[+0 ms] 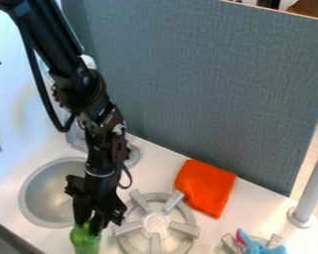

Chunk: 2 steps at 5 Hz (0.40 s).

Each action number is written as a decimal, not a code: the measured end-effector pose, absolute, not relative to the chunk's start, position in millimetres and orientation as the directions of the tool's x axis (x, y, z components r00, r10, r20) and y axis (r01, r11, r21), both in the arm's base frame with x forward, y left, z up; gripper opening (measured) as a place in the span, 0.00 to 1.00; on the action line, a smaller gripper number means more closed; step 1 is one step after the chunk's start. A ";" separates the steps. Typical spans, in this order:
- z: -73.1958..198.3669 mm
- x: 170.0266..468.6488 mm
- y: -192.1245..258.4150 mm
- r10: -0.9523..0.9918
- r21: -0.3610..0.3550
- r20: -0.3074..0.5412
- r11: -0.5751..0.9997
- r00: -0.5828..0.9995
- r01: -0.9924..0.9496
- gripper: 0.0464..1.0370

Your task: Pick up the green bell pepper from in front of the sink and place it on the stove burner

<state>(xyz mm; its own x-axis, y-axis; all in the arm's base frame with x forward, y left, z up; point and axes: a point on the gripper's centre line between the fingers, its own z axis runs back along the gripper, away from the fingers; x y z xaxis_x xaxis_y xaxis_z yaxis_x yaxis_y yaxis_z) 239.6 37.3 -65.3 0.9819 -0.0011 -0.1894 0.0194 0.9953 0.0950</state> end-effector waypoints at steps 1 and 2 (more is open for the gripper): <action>-64.9 237.4 37.6 0.002 0.097 -0.203 0.995 0.979 0.018 0.20; -64.9 232.2 39.3 -0.003 0.104 -0.225 0.994 0.974 0.027 0.15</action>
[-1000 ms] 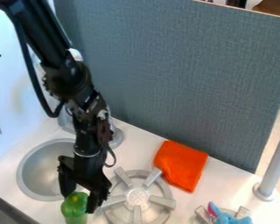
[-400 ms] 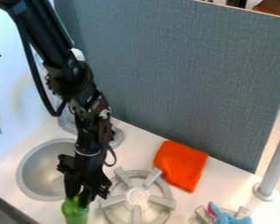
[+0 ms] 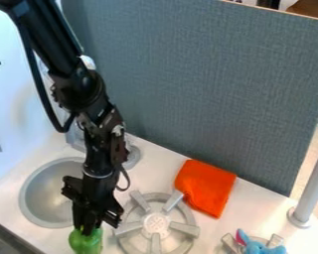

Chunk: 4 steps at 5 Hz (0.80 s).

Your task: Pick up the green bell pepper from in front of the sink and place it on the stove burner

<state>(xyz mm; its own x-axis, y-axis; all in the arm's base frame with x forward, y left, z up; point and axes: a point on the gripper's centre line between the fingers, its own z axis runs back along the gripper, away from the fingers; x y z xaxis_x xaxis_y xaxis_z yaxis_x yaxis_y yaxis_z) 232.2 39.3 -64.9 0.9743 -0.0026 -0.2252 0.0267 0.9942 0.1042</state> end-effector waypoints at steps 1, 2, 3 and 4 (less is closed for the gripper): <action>-54.8 226.8 38.5 -0.023 0.098 -0.226 0.994 0.974 0.046 0.09; -20.6 238.5 32.6 -0.049 0.074 -0.105 0.996 0.993 0.057 0.06; -11.9 249.0 21.1 -0.066 0.081 -0.037 0.994 0.997 0.069 0.06; -9.9 269.2 5.4 -0.047 0.129 0.086 0.991 0.995 0.036 0.06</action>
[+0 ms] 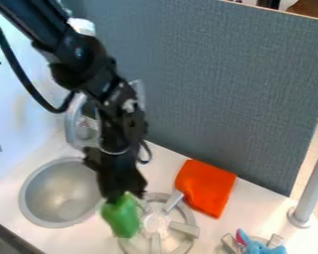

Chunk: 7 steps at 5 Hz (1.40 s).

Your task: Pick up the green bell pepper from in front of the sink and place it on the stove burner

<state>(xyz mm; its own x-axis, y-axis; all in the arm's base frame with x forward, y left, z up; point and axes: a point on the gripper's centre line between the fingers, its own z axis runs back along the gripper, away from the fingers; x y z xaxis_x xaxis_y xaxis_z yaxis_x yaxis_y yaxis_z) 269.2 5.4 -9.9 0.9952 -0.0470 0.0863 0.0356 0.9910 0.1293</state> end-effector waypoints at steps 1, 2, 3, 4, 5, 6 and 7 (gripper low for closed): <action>-13.7 289.2 -12.3 -0.050 0.210 0.176 0.978 0.983 0.012 0.06; -27.0 301.1 -28.6 -0.052 0.288 0.218 0.958 0.975 -0.013 0.06; -41.2 308.7 -33.9 -0.050 0.349 0.201 0.937 0.978 -0.024 0.06; -45.0 316.4 -36.4 -0.041 0.387 0.220 0.921 0.975 -0.049 0.06; -46.0 318.8 -37.6 -0.044 0.430 0.216 0.901 0.975 -0.054 0.06; -47.0 320.4 -37.8 -0.039 0.457 0.193 0.888 0.980 -0.054 0.08; -49.7 319.1 -40.5 -0.070 0.435 0.154 0.900 0.986 -0.004 0.28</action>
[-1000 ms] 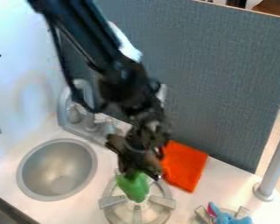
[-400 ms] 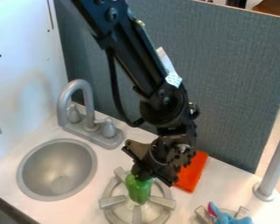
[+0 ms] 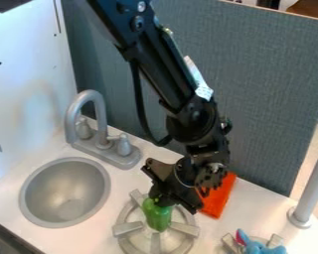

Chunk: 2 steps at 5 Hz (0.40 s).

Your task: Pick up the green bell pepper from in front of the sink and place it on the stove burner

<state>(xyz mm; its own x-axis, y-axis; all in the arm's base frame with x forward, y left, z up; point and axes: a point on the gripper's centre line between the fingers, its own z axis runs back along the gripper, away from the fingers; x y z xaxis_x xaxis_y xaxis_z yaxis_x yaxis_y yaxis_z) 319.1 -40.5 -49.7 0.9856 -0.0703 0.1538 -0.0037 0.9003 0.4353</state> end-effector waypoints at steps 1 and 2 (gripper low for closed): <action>-46.6 310.2 -34.6 -0.066 0.364 0.160 0.931 0.985 0.003 0.51; -27.7 310.0 -24.2 -0.034 0.303 0.197 0.953 0.980 -0.028 0.82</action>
<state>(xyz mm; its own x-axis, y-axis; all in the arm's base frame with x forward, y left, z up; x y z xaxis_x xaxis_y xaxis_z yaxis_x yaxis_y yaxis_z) 310.0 -24.2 -27.7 0.9798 -0.0336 0.1970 -0.0281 0.9527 0.3026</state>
